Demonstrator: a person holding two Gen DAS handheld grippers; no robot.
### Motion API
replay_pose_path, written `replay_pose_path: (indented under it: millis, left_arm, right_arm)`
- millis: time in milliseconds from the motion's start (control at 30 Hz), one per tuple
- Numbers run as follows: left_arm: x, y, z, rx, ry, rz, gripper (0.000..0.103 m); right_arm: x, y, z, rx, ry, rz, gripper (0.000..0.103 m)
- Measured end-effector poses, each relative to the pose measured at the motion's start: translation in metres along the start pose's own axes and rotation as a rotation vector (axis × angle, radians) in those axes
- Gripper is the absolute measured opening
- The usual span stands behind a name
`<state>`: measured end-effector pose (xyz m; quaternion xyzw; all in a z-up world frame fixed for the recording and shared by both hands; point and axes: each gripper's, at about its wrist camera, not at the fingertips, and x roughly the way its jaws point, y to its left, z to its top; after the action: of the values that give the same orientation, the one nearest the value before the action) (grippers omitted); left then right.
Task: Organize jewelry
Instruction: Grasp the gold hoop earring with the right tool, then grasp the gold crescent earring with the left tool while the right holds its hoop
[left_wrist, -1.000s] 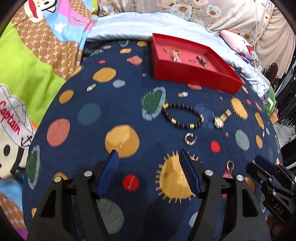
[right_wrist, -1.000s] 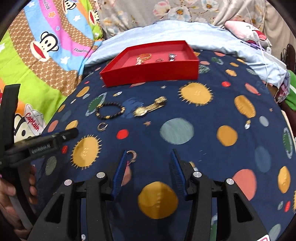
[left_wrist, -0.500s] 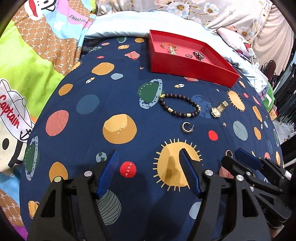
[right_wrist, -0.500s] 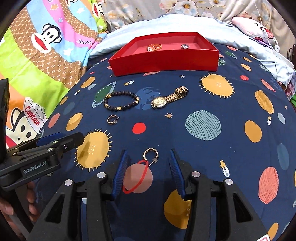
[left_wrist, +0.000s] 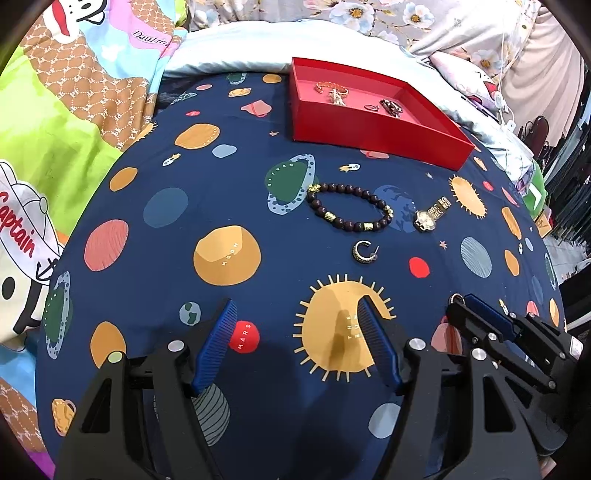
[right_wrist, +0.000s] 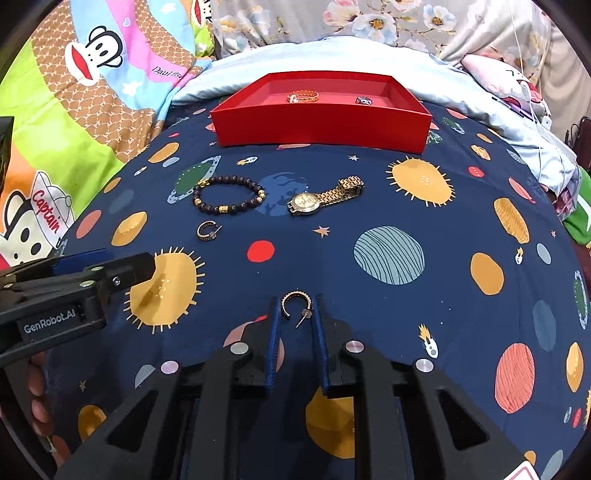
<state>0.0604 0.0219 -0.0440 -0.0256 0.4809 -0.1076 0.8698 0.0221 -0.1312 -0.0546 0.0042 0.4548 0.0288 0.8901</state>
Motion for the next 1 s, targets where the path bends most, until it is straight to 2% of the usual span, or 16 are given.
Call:
replay_pose_path:
  millis: [400,567,700,867,933,1000]
  left_arm:
    - [0.014,-0.027,0.01,0.054,-0.002,-0.025,0.065]
    - [0.021,-0.035,0.018,0.072,-0.019,-0.035,0.056]
    - [0.029,-0.041,0.022,0.09,-0.02,-0.038,0.045]
    - [0.033,-0.049,0.024,0.113,-0.032,-0.029,0.041]
    - [0.034,-0.051,0.023,0.124,-0.038,-0.022,0.033]
    - [0.034,-0.051,0.023,0.125,-0.039,-0.024,0.03]
  right_arm:
    - [-0.02,-0.019,0.0,0.067,-0.029,0.019,0.015]
    - [-0.021,-0.028,0.0,0.102,-0.023,0.033,0.015]
    - [-0.019,-0.033,0.001,0.127,-0.018,0.051,0.015]
    - [-0.019,-0.035,0.003,0.132,-0.023,0.051,0.015]
    - [-0.019,-0.036,0.003,0.134,-0.024,0.052,0.015]
    - [-0.019,-0.036,0.003,0.135,-0.024,0.053,0.015]
